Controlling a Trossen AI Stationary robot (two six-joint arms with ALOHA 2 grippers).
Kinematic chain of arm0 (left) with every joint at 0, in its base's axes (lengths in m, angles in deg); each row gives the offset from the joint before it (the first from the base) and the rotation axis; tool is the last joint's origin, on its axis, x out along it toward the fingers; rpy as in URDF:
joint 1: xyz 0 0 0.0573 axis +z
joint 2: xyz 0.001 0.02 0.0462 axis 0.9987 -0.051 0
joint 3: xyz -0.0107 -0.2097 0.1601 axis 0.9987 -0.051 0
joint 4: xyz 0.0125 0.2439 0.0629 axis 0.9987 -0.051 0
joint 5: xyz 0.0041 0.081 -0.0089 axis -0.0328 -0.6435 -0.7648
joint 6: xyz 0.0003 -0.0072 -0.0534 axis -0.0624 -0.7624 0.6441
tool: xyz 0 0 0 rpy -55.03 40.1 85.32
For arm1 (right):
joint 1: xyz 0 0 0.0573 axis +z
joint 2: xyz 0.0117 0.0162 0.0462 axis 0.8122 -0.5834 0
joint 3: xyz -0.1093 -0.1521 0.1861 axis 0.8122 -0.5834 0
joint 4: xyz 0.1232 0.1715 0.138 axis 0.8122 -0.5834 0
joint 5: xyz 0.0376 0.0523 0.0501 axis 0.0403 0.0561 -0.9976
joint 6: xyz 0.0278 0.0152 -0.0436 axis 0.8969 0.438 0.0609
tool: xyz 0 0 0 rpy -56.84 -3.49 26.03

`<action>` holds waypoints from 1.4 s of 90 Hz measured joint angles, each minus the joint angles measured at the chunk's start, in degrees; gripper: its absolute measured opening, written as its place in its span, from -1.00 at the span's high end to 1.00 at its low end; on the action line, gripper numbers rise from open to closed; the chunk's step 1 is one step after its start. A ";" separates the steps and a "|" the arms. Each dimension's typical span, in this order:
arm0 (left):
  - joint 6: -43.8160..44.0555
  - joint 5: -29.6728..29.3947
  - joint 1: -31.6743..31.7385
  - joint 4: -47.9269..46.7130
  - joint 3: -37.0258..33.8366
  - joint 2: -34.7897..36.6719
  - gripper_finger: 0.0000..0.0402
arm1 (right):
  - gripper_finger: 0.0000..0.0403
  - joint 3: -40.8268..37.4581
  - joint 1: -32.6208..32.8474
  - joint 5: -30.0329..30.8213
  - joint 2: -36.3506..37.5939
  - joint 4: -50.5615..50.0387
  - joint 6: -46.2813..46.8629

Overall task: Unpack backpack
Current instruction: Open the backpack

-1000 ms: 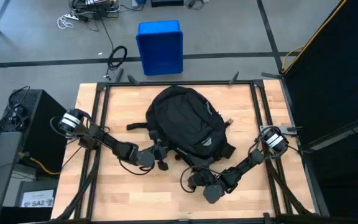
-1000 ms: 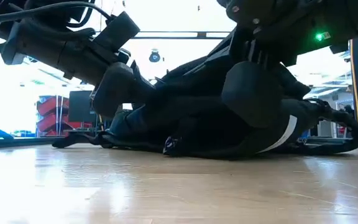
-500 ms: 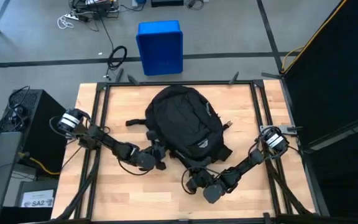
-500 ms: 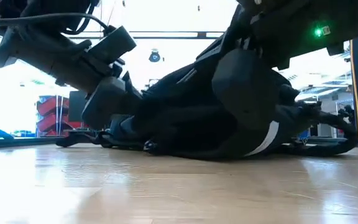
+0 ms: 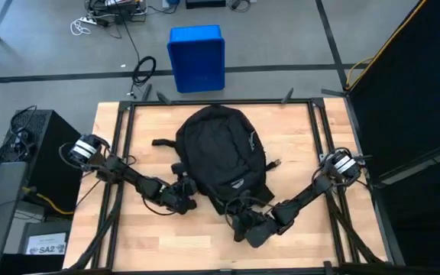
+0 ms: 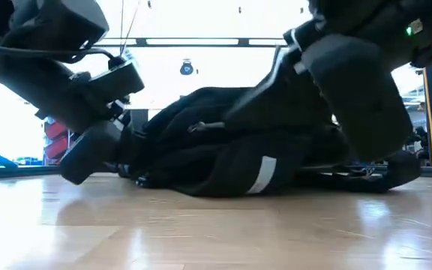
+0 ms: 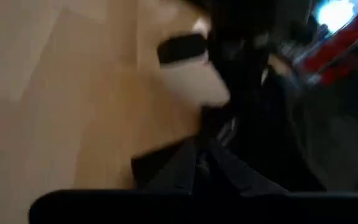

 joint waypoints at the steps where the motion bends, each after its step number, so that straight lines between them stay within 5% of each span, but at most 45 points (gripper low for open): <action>1: 0.21 0.01 -0.11 -0.27 0.00 0.00 1.00 | 1.00 0.00 0.00 -0.18 0.11 -0.76 0.49; 20: 5.42 -1.03 -1.93 -5.47 0.15 0.02 1.00 | 1.00 0.04 2.25 -0.14 3.71 -14.65 9.30; 40: 11.36 -2.84 -4.20 -11.92 0.09 -0.02 1.00 | 1.00 0.02 5.70 6.65 9.66 -31.44 18.99; 57: 12.18 -3.02 -5.25 -10.56 -0.13 -0.11 0.97 | 1.00 0.00 6.30 9.48 14.08 -33.40 20.96; 91: -0.43 3.87 -6.52 -9.02 9.19 -0.36 0.37 | 1.00 -0.04 2.40 4.69 14.12 -31.63 19.03; 126: -0.15 3.76 -8.26 -23.94 21.52 -0.35 -0.06 | 1.00 -0.04 1.48 2.50 14.07 -31.51 18.98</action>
